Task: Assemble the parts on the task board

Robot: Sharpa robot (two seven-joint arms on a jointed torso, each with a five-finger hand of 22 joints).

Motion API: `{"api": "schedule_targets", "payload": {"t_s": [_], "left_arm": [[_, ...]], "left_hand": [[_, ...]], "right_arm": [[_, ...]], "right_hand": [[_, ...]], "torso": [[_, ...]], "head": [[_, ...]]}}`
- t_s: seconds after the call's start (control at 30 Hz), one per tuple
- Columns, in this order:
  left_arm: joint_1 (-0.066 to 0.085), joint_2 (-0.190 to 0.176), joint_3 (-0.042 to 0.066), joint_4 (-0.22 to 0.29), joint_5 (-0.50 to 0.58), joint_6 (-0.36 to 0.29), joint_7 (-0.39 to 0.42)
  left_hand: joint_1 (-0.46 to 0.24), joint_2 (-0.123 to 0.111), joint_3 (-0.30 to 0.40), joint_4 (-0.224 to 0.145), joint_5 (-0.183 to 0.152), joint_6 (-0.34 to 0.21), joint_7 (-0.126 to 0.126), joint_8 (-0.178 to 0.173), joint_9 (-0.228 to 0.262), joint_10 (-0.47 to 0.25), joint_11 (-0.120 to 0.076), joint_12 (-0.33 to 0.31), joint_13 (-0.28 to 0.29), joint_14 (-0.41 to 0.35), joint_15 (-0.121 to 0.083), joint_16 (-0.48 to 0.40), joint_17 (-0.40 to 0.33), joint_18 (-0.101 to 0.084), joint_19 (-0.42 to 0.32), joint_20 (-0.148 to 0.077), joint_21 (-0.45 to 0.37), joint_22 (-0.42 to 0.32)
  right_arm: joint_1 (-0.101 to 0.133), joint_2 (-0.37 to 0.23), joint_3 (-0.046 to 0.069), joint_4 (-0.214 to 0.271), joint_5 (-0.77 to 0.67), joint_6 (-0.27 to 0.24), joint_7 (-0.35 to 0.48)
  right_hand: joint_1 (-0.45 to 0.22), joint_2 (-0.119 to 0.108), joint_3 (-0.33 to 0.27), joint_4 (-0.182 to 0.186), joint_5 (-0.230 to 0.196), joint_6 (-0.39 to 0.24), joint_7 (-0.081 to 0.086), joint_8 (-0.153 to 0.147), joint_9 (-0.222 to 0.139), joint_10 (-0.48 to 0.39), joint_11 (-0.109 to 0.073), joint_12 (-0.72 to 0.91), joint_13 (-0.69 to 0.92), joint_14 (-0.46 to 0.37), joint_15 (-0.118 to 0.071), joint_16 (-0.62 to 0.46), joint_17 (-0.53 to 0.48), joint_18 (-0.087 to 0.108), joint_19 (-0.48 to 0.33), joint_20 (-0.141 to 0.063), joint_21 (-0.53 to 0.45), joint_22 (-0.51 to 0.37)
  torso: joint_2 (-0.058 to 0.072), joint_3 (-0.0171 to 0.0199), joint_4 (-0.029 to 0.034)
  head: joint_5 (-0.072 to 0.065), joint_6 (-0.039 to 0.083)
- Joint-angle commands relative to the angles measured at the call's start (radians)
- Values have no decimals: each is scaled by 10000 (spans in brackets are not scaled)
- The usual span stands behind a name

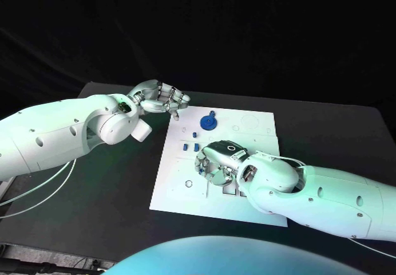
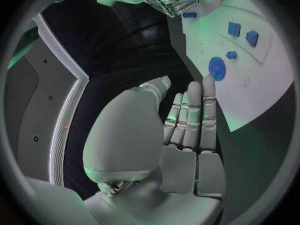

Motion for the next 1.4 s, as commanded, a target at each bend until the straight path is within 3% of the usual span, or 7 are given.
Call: {"api": "schedule_targets", "payload": {"t_s": [0.03, 0.3, 0.43, 0.6, 0.8, 1.2, 1.4], "left_arm": [[13, 6, 7, 26, -29, 140, 28], [14, -5, 7, 28, -31, 137, 22], [14, -9, 7, 28, -31, 137, 20], [14, -11, 7, 25, -32, 137, 22], [14, -14, 7, 9, -32, 167, 5], [11, -49, 6, -4, -52, 211, 30], [8, -83, 5, -3, -53, 214, 107]], "left_hand": [[-62, -47, -8, -51, 8, -86, 293, -25, -10, -82, 3, 22, -7, -6, 52, -57, -16, 135, 34, 55, -66, -23], [-62, -47, -8, -51, 8, -86, 293, -25, -10, -82, 3, 22, -7, -6, 52, -57, -16, 135, 34, 55, -66, -23], [-62, -47, -8, -51, 8, -86, 293, -25, -10, -82, 3, 22, -7, -6, 52, -57, -16, 135, 34, 55, -66, -23], [-62, -47, -8, -51, 8, -86, 293, -25, -10, -82, 3, 22, -7, -6, 52, -57, -16, 135, 34, 55, -66, -23], [-62, -47, -8, -51, 8, -86, 293, -25, -10, -82, 3, 22, -7, -6, 52, -57, -16, 135, 34, 55, -66, -23], [-67, -41, -13, -65, 8, -92, 295, -18, -10, -99, 5, 30, -6, -12, 54, -64, -18, 135, 37, 57, -80, -33], [-68, -37, -14, -72, 9, -96, 297, -15, -11, -111, 7, 33, -6, -15, 56, -67, -18, 135, 37, 58, -87, -38]], "right_arm": [[-41, -13, -34, -4, -1, 315, 22], [-46, -87, -35, 18, -15, 95, 26], [-47, -129, -36, 25, 1, -201, 30], [-46, -269, -36, 143, -6, -570, 77], [8, -653, -28, 512, -8, -833, 136], [704, -2191, 98, 1574, 639, -899, 14], [1248, -2903, 140, 1312, 1539, -449, 204]], "right_hand": [[-56, 26, -17, -4, 28, 15, 61, 47, 23, -50, 6, -20, 13, 65, 39, -57, 19, -124, 29, 8, -49, 504], [-144, -19, -120, -30, 16, -42, 68, 58, 58, -85, 21, -71, 21, 77, 56, -49, 33, -123, 25, 22, -66, 510], [-488, -327, -411, 44, 9, -854, 278, -497, -166, -507, 215, -315, -11, 35, 228, -80, -36, -97, -78, 137, -340, 425], [-592, -729, -936, 64, 2, -1589, 246, -1092, -438, -1370, 386, -538, -103, -184, 385, -214, -333, -10, -292, 297, -873, 237], [-389, -662, -1855, 118, 28, -1746, 190, -1375, -587, -1912, 466, -320, -84, -358, 462, -290, -572, 55, -424, 395, -1263, 105], [-70, -400, -2563, 317, 60, -1407, 315, -1429, -683, -2081, 438, 125, -43, -229, 432, -105, -375, 5, -248, 395, -999, 234], [-71, -407, -3252, 589, 72, -1337, 346, -1525, -776, -2380, 465, 213, -107, -289, 449, -243, -653, 57, -338, 398, -1390, 89]], "torso": [[-2, 2, 0], [1, 12, -7], [-3, 14, -7], [-4, 16, -3], [-20, 11, -22], [-24, 14, -34], [-55, 2, -91]], "head": [[-5, -13], [15, -13], [16, -3], [7, 27], [-14, 69], [-244, 250], [-430, 384]]}}
